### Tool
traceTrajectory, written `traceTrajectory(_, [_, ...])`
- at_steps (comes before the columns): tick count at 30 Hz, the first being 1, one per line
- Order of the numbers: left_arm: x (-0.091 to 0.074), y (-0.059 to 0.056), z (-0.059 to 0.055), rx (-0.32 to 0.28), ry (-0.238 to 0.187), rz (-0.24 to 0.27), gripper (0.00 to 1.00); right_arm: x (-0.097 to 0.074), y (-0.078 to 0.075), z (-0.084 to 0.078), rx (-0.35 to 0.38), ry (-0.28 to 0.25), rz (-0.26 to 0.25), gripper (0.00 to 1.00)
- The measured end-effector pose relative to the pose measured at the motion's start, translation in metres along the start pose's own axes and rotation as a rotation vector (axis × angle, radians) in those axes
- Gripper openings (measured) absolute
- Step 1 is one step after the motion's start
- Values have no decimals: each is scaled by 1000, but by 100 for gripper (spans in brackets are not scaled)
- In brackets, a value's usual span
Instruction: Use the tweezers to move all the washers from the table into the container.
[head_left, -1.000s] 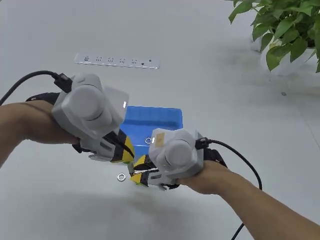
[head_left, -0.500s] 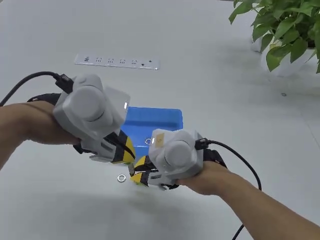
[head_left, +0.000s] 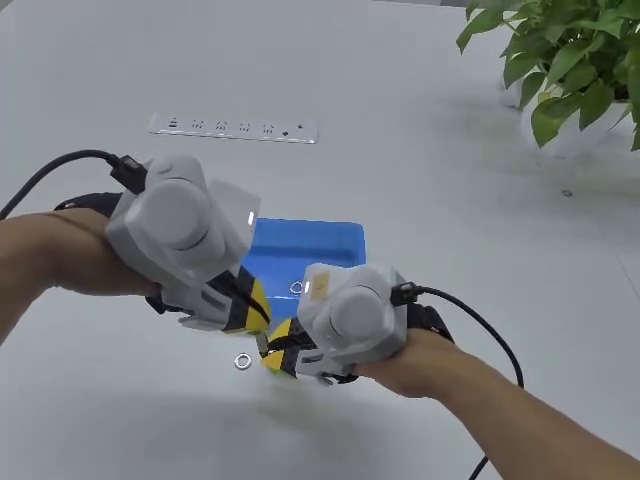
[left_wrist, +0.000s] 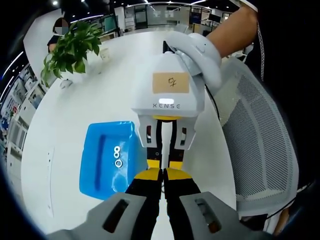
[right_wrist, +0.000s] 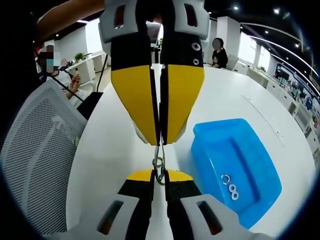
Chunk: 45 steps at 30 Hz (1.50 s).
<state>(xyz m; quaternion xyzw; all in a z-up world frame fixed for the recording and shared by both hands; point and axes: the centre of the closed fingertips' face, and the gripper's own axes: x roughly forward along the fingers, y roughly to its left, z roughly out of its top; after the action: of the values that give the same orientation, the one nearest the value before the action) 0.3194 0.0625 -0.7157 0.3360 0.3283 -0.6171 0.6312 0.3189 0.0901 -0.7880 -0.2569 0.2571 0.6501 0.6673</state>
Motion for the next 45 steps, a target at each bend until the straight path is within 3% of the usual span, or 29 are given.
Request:
traceTrajectory(18, [-7,0,0,1,6,11,5,-5,2,5,-9,1,-1,9])
traceTrajectory(33, [-21,-7,9,-1,12,9,5,-14,7,18,-20,-7,5,9])
traceTrajectory(45, [-34,0,19,16,14,20,5,-27,-1,30,-40,-11,-2,10])
